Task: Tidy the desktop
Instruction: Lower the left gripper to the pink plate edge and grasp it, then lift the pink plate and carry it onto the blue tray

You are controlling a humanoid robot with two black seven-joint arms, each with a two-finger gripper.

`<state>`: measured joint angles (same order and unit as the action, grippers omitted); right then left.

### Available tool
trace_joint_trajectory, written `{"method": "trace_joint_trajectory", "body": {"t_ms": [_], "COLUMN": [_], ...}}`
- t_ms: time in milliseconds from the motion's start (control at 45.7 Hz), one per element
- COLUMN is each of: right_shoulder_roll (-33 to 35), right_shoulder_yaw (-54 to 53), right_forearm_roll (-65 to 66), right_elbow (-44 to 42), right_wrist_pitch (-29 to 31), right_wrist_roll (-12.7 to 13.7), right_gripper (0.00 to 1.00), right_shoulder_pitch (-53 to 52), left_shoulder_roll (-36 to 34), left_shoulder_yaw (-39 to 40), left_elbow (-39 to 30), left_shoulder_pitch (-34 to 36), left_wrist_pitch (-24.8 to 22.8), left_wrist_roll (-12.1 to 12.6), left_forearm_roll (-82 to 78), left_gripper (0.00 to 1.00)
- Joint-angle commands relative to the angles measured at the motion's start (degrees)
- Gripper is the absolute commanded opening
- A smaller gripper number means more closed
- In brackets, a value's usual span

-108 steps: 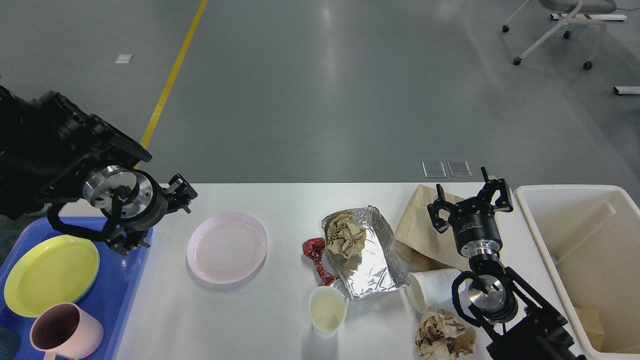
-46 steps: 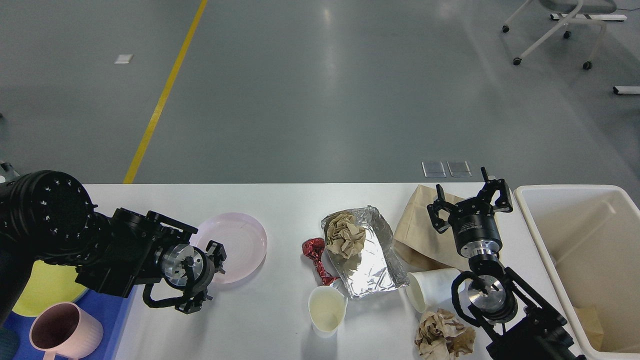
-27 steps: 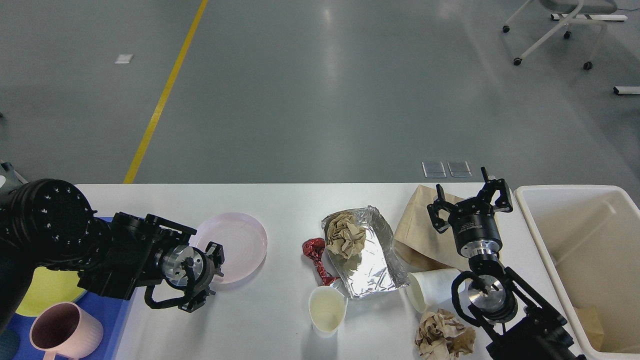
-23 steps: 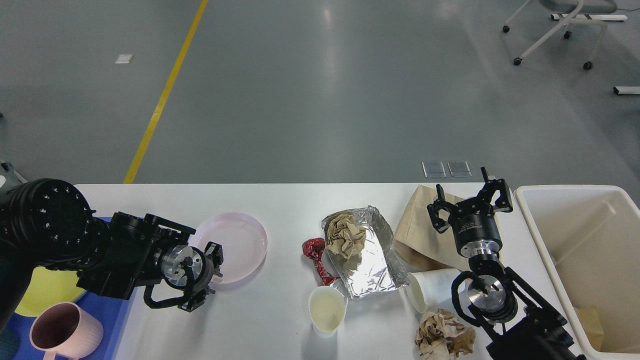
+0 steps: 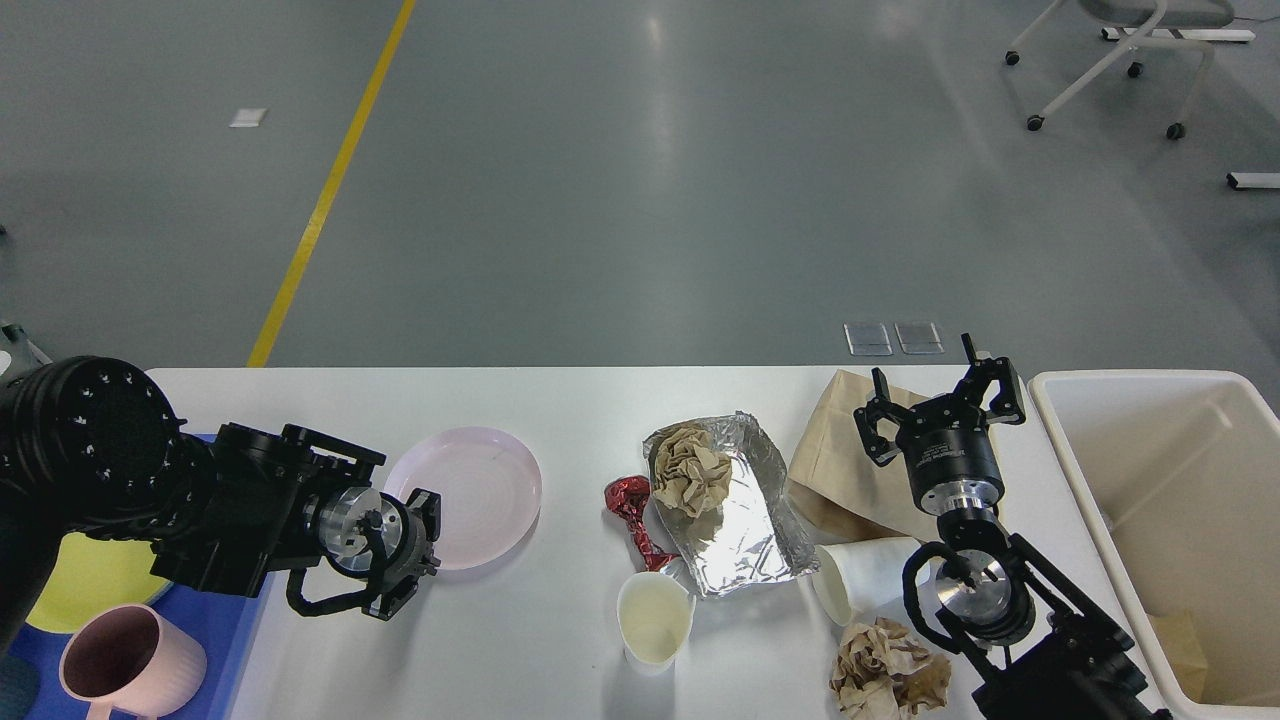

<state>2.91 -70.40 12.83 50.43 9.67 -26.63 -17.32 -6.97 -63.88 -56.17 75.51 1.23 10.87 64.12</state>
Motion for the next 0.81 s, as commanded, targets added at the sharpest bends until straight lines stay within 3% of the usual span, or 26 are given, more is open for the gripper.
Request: {"method": "trace_joint_trajectory", "body": {"t_ms": [0, 416, 613, 788], "right_shoulder_roll": [-0.01, 0.08, -0.01, -0.01], "right_shoulder_yaw": [0.00, 0.00, 0.00, 0.00], "right_forearm_roll": [0.00, 0.00, 0.00, 0.00], "right_elbow": [0.02, 0.02, -0.07, -0.07], "right_wrist_pitch": [0.00, 0.00, 0.00, 0.00], "right_wrist_roll": [0.00, 0.00, 0.00, 0.00], "right_gripper": [1.00, 1.00, 1.00, 1.00], "right_shoulder_pitch": [0.00, 0.00, 0.00, 0.00], "left_shoulder_roll": [0.03, -1.29, -3.92, -6.21], "left_shoulder_yaw": [-0.02, -0.02, -1.25, -3.79], "left_elbow": [0.00, -0.87, -4.39, -10.88], "left_shoulder_pitch": [-0.01, 1.83, 7.36, 15.80], "left_wrist_pitch": [0.00, -0.87, -5.27, -6.32], "left_wrist_roll": [0.02, 1.08, 6.08, 10.13], "left_forearm_roll": [-0.05, -0.93, -1.19, -1.46], "left_gripper": [0.00, 0.00, 0.00, 0.00]}}
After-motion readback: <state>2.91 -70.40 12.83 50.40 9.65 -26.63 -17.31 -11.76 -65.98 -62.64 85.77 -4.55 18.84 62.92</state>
